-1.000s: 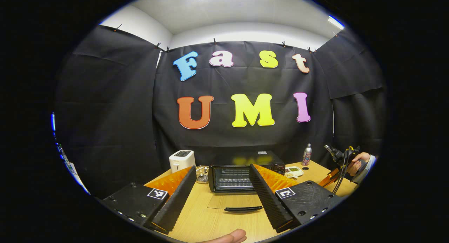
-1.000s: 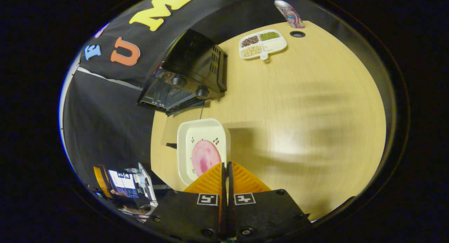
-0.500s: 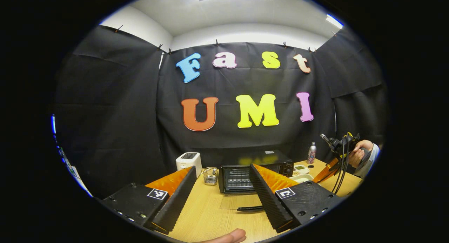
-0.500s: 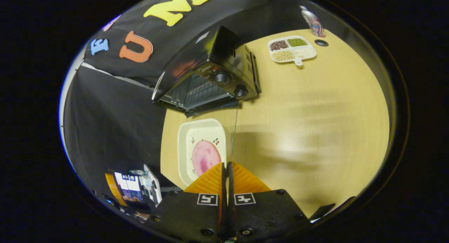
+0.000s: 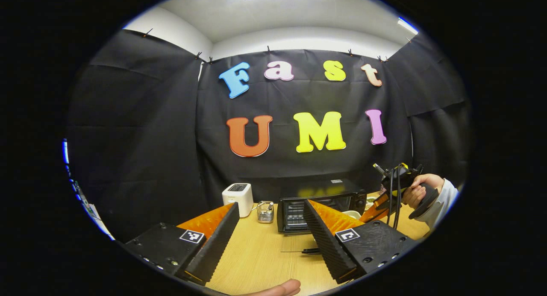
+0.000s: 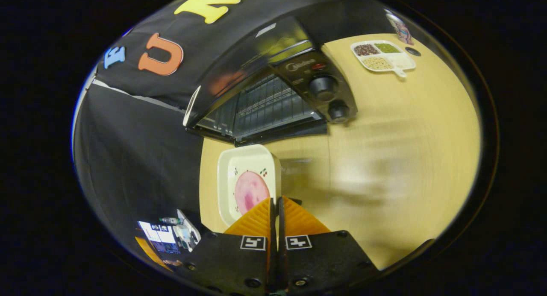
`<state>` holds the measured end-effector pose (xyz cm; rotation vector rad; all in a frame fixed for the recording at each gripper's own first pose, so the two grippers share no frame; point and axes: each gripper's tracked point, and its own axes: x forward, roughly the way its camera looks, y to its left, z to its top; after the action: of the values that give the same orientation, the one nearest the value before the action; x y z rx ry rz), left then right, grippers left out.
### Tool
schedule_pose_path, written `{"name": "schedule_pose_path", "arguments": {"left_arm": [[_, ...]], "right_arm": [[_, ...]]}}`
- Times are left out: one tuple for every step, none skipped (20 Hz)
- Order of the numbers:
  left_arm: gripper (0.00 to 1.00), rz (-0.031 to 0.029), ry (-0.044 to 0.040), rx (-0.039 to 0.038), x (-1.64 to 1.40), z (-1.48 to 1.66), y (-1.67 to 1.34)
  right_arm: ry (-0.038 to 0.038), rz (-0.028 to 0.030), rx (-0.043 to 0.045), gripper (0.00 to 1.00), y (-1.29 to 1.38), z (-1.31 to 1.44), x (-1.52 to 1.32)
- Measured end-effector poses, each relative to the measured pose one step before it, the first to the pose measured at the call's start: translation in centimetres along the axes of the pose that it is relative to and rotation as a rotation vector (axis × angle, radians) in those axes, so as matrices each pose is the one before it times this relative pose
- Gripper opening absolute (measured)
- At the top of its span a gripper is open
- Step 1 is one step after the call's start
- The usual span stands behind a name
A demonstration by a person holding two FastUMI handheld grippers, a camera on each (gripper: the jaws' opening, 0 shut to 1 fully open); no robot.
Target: Open the electric oven with the left hand, put the food in, and close the electric oven.
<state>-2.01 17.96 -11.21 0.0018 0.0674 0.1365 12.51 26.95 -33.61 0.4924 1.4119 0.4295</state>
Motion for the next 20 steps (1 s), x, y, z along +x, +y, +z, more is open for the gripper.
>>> {"name": "schedule_pose_path", "arguments": {"left_arm": [[0.96,0.01035,-0.00032,-0.00257,-0.016,-0.106,0.583],[0.96,0.00907,-0.00043,-0.00352,-0.105,-0.060,0.415],[0.96,0.00663,0.00394,-0.00421,-0.085,-0.160,0.430],[0.95,0.00528,0.00516,-0.00359,-0.128,-0.166,0.409],[0.95,0.00600,0.00447,-0.00129,0.017,-0.169,0.356],[0.95,0.00929,0.00357,-0.00114,-0.005,-0.100,0.421],[0.95,0.00964,0.00639,-0.00188,0.027,-0.216,0.349],[0.95,0.00383,0.00574,-0.00148,-0.079,-0.273,0.209],[0.95,-0.00051,0.00598,0.00078,-0.188,-0.278,0.122],[0.95,0.00139,0.00441,0.00203,-0.162,-0.112,0.173],[0.95,0.00472,0.00215,0.00151,-0.134,-0.128,0.184],[0.95,0.00251,0.00489,0.00006,0.084,-0.264,0.169],[0.96,-0.00126,0.00950,-0.00317,-0.116,-0.232,0.048],[0.96,-0.00421,0.00839,-0.00437,-0.249,-0.095,-0.117],[0.95,-0.00420,-0.00455,-0.00201,-0.183,0.174,-0.128],[0.96,-0.00759,-0.00196,0.00030,-0.173,0.095,-0.070],[0.96,-0.00892,-0.00084,0.00076,-0.045,-0.059,-0.189],[0.95,-0.00593,-0.00132,0.00250,-0.109,-0.019,-0.093],[0.95,-0.00197,-0.00367,0.00615,-0.072,0.035,0.006],[0.95,0.00525,-0.00273,0.00617,-0.133,0.099,0.194]], "right_arm": [[-0.02341,-0.00737,0.00992,0.04,0.631,0.579,0.881],[-0.02126,-0.00591,0.01252,0.04,0.342,0.305,0.594],[-0.02659,-0.00806,0.02092,0.04,0.342,0.585,0.810],[-0.02525,-0.00694,0.02785,0.04,0.306,0.325,0.580],[-0.02520,-0.00695,0.03085,0.04,0.290,0.522,0.876],[-0.02870,-0.00101,0.03007,0.04,0.373,0.438,1.016],[-0.02212,0.00119,0.01909,0.04,0.208,0.452,0.988],[-0.02155,0.00570,0.03136,0.04,0.208,0.407,0.927],[-0.01910,0.00335,0.03341,0.04,0.177,0.315,0.759],[-0.02755,0.00383,0.04056,0.02,0.222,0.285,0.753],[-0.03317,0.00283,0.03728,0.04,0.002,0.509,0.599],[-0.04422,0.00674,0.04543,0.04,0.275,0.698,0.842],[-0.03386,-0.00281,0.02120,0.04,0.089,0.544,0.725],[-0.03098,0.00370,0.01495,0.01,0.144,0.349,0.302],[-0.03049,0.00890,0.01507,0.01,0.323,0.366,0.441],[-0.03073,0.00641,0.01932,0.04,0.156,0.516,0.500],[-0.03045,0.00909,0.02339,0.04,0.234,0.486,0.345],[-0.02903,0.00568,0.01914,0.02,0.243,0.485,0.511],[-0.02281,0.01246,0.00986,0.02,0.464,0.390,0.421],[-0.01921,0.01447,0.00944,0.05,0.300,0.332,0.511]]}}
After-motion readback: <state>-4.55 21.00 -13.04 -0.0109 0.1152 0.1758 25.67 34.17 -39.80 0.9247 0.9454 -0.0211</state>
